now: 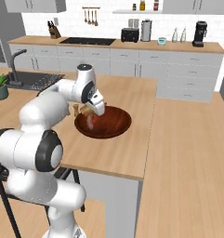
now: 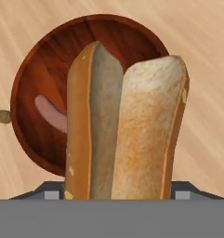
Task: Place one bun and one sausage from the bowl on each plate.
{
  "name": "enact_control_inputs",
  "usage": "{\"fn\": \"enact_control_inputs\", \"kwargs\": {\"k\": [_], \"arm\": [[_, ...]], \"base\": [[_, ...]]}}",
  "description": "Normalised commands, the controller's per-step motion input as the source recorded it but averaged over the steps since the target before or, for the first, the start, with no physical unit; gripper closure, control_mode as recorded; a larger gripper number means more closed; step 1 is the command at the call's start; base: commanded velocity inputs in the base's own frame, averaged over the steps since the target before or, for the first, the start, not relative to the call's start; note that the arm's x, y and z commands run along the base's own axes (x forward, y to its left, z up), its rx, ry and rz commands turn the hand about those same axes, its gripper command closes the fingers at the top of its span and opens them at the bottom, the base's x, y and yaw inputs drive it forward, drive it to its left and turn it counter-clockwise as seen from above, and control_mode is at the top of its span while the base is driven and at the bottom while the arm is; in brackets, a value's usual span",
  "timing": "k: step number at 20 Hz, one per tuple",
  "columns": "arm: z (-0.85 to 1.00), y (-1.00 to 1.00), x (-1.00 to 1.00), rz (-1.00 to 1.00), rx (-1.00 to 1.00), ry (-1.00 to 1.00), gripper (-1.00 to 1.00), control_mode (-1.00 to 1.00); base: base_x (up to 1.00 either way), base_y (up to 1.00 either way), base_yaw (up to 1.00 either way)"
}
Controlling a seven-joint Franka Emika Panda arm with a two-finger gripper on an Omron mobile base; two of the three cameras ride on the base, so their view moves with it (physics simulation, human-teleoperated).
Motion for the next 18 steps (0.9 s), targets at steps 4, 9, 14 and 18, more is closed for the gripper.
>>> {"fn": "enact_control_inputs", "kwargs": {"k": [4,9,14,18], "arm": [[0.11,0.00,-1.00,0.09,-0.08,-0.03,1.00,-1.00],[0.00,0.03,-1.00,0.10,-0.04,0.00,1.00,-1.00],[0.00,0.00,0.00,0.00,0.00,0.00,1.00,1.00],[0.00,0.00,0.00,0.00,0.00,0.00,1.00,1.00]], "base": [[0.00,0.00,0.00],[0.00,0.00,0.00],[-1.00,0.58,0.09],[-0.95,1.00,0.05]]}}
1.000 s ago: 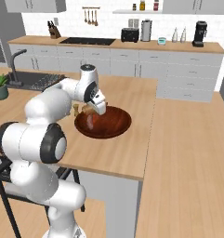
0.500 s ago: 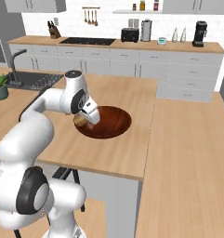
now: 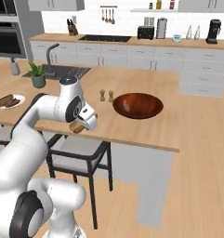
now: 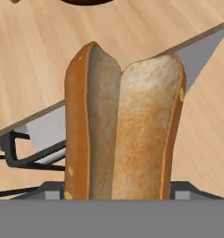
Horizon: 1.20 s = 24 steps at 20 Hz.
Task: Place one bun and one sausage from the bowl on each plate.
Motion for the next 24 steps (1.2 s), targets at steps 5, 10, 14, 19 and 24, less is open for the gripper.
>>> {"fn": "enact_control_inputs", "kwargs": {"k": [5,10,14,19,24], "arm": [[0.00,0.00,0.00,0.00,0.00,0.00,1.00,1.00],[0.00,0.00,0.00,0.00,0.00,0.00,1.00,1.00],[0.00,0.00,0.00,0.00,0.00,0.00,1.00,1.00],[0.00,0.00,0.00,0.00,0.00,0.00,1.00,1.00],[0.00,0.00,0.00,0.00,0.00,0.00,1.00,1.00]], "base": [[-0.52,1.00,-0.01],[-0.29,1.00,-0.01],[-0.07,1.00,0.00],[0.00,1.00,0.00],[0.00,1.00,0.00]]}}
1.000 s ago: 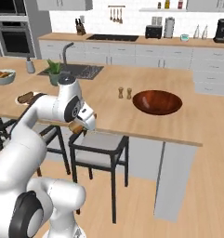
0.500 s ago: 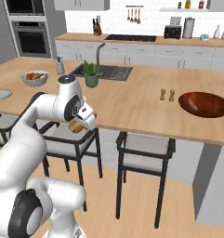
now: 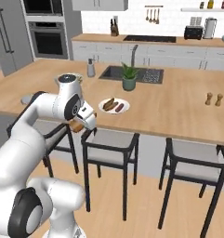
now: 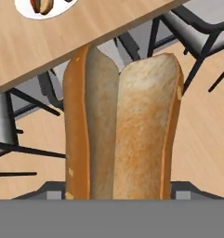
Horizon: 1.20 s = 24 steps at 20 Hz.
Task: Place one bun and one sausage from the bowl on each plate.
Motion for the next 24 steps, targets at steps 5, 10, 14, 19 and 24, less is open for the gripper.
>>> {"fn": "enact_control_inputs", "kwargs": {"k": [5,10,14,19,24], "arm": [[0.00,0.00,0.00,0.00,0.00,0.00,1.00,1.00],[0.00,0.00,0.00,0.00,0.00,0.00,1.00,1.00],[0.00,0.00,0.00,0.00,0.00,0.00,1.00,1.00],[0.00,0.00,0.00,0.00,0.00,0.00,1.00,1.00],[0.00,0.04,0.20,-0.03,-0.01,0.03,1.00,-1.00]], "base": [[0.01,1.00,-0.02],[0.24,1.00,-0.05],[0.54,1.00,-0.13],[0.88,0.99,-0.21],[0.78,0.63,-0.16]]}}
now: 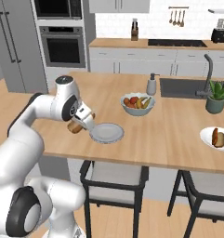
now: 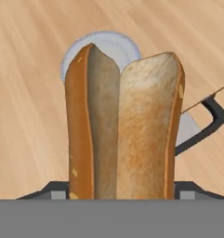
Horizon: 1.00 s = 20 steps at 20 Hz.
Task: Place one bun and one sausage from the bowl on each plate.
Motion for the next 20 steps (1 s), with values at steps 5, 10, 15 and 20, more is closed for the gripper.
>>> {"fn": "enact_control_inputs", "kwargs": {"k": [5,10,15,20], "arm": [[-0.50,-0.35,1.00,-0.10,0.00,0.20,1.00,-1.00],[-0.86,-0.30,1.00,-0.05,0.03,0.19,1.00,-1.00],[-0.45,0.10,1.00,0.00,0.01,0.02,1.00,-1.00],[-0.47,0.14,0.98,0.00,0.00,0.06,1.00,-1.00]], "base": [[0.00,0.00,0.00],[0.00,0.00,0.00],[0.00,0.00,0.00],[0.00,0.00,0.00]]}}
